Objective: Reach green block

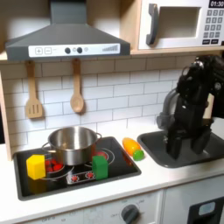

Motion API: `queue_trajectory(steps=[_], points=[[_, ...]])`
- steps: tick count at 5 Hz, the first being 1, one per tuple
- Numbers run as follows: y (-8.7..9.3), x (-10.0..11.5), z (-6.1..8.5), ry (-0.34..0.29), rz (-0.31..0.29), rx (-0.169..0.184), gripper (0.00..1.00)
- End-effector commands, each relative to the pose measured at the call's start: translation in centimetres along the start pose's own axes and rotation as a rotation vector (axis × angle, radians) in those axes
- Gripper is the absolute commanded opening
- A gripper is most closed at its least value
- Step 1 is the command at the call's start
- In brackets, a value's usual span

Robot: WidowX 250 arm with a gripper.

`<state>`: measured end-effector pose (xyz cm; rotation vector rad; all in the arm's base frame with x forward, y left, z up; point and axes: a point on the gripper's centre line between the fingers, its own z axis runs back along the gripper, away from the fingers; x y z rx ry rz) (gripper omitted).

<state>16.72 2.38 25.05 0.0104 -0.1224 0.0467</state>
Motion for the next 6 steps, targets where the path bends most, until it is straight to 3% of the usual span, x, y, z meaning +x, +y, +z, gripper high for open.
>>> queue_trajectory(steps=[1, 6], points=[[2.7, 2.8, -0.1, -0.026, 0.034, 0.025, 1.0], [6.9, 11.0, -2.2, -0.071, 0.096, 0.044, 1.0]])
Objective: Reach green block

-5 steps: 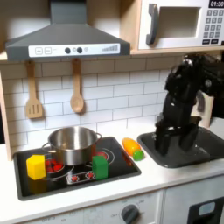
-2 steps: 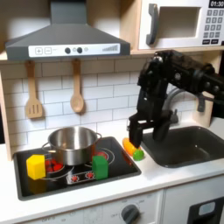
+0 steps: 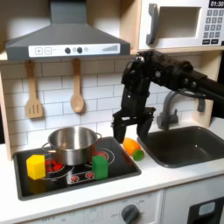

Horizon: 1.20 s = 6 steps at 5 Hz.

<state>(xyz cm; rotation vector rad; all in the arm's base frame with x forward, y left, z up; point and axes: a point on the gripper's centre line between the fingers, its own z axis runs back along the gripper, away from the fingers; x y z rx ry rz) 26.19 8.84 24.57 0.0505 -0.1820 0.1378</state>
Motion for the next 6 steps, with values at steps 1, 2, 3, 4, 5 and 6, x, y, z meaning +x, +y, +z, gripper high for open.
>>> queue_trajectory(steps=[1, 2, 3, 4, 5, 6], points=[[1.5, 2.9, -1.2, -0.022, 0.006, 0.003, 1.0], [2.4, 3.6, -1.7, -0.021, 0.004, 0.011, 1.0], [3.1, 3.9, -2.5, -0.014, -0.004, 0.011, 1.0], [3.0, 4.1, -3.3, -0.013, -0.014, 0.018, 1.0], [3.1, 4.8, -3.5, -0.02, -0.006, 0.011, 1.0], [3.2, 4.7, -4.7, 0.006, 0.005, 0.001, 1.0]])
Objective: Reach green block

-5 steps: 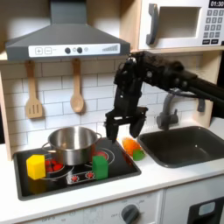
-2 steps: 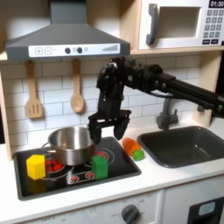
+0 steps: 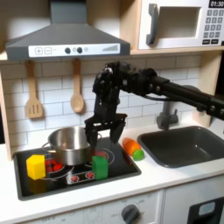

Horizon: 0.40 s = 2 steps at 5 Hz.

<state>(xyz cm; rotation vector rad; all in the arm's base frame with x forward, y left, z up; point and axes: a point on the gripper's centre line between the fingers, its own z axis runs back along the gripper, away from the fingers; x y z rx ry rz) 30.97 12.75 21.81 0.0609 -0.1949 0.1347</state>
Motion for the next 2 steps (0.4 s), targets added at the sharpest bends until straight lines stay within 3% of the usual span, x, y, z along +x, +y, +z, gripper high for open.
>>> queue_trajectory(steps=[1, 2], points=[[-0.01, -0.18, -1.52, 0.032, 0.001, -0.011, 1.0], [-0.21, -0.05, -1.7, 0.026, 0.0, -0.012, 1.0]])
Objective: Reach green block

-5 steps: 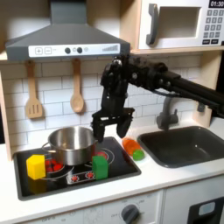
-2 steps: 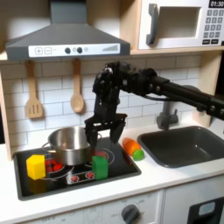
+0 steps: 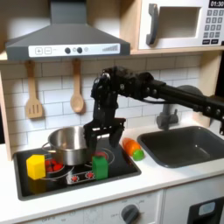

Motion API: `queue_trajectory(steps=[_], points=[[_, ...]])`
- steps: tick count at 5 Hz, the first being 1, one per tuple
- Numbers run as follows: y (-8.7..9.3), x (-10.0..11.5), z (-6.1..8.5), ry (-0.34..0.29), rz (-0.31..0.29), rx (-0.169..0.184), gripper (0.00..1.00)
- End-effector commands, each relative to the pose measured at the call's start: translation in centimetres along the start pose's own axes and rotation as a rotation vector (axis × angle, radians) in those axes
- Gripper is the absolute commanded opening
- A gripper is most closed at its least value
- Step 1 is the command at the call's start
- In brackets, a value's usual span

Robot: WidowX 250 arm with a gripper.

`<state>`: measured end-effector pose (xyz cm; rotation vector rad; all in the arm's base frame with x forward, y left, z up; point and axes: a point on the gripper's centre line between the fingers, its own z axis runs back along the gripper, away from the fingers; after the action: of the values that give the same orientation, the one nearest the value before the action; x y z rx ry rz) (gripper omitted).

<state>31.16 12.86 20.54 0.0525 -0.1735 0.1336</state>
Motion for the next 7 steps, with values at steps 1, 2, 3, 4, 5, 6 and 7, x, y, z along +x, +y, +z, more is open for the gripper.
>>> queue_trajectory(steps=[1, 2, 3, 4, 5, 6, 7], points=[[0.4, 0.1, -1.0, 0.009, 0.013, 0.002, 1.0], [0.9, 0.3, -1.8, 0.017, 0.011, 0.0, 1.0], [1.2, -0.2, -2.5, 0.031, 0.006, -0.012, 1.0], [0.7, -0.4, -2.9, 0.038, -0.009, -0.022, 1.0], [0.3, -0.4, -3.1, 0.037, -0.038, -0.035, 1.0], [0.5, -0.2, -3.3, 0.036, -0.028, -0.028, 1.0], [0.7, -0.4, -4.2, 0.05, -0.035, -0.031, 1.0]])
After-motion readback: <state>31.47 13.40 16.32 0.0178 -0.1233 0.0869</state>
